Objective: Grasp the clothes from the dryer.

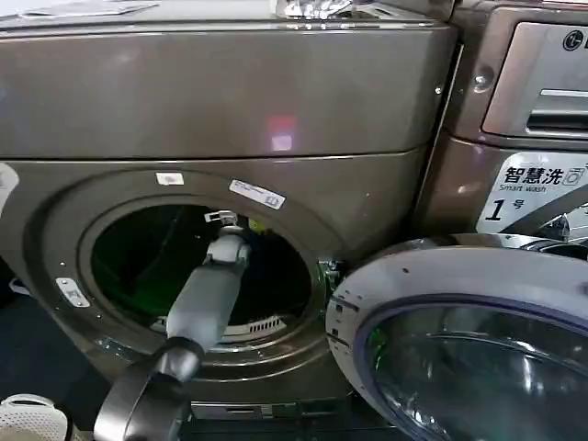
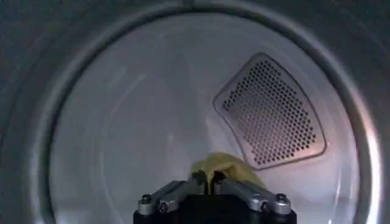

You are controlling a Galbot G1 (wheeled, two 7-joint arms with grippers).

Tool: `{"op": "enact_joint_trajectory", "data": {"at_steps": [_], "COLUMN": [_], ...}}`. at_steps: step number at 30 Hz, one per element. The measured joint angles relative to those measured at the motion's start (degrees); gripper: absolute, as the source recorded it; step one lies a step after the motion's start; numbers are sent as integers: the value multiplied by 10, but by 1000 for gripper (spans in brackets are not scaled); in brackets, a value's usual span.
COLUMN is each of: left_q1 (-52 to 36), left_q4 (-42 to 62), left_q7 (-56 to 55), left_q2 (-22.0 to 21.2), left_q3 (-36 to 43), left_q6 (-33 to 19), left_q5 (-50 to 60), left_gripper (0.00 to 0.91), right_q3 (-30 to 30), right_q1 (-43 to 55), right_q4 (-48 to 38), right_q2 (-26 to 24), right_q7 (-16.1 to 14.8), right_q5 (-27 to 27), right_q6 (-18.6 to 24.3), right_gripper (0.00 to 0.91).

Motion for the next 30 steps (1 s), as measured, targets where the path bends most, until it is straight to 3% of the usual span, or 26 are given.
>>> {"op": "enact_joint_trajectory", "data": {"at_steps": [30], "left_q1": [25], "left_q4": [-44], "left_q7": [-36], "left_q2": [0], "left_q3": [-12], "left_q6": [-12], "left_q5": [21], "left_gripper": [0], "right_q3": [21], "right_q1": [-5], "right_q4": [2], "right_q2": [-1], "right_q7": [-8], "right_q5": [9], "right_q6": [0], "right_gripper": [907]}}
